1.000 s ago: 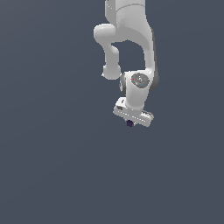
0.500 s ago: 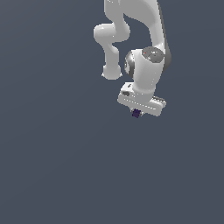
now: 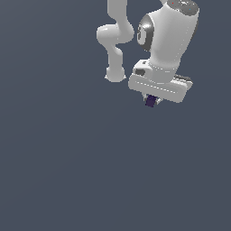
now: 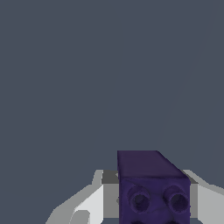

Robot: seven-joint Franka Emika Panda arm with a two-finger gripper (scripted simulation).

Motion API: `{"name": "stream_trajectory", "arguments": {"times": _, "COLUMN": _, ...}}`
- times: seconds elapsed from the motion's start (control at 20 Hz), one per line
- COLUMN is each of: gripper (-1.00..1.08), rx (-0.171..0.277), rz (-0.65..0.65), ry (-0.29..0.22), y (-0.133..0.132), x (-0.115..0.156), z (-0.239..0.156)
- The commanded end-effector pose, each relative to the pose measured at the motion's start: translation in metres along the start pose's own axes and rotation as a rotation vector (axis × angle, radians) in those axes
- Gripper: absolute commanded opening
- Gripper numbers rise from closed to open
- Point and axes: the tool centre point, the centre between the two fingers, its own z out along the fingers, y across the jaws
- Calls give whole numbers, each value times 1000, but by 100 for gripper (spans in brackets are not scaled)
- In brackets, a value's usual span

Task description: Pick up the object and move it to a goal position.

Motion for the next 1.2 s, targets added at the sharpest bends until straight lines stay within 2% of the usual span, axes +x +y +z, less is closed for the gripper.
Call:
{"name": "stream_trajectory", "arguments": {"times": 0.0, "gripper": -100, "rx": -1, "rz": 0, "ry": 0, "y": -5, "x": -1, "z": -27}}
{"name": "stream_trajectory", "arguments": {"times": 0.65, "gripper": -100, "rx": 0, "rz": 0, "ry": -1, "y": -33, "x": -4, "z": -151}}
{"name": "stream_trajectory", "arguments": {"times": 1.15, "gripper": -100, "rx": 0, "rz": 0, "ry": -1, "y": -48, "x": -3, "z": -208}}
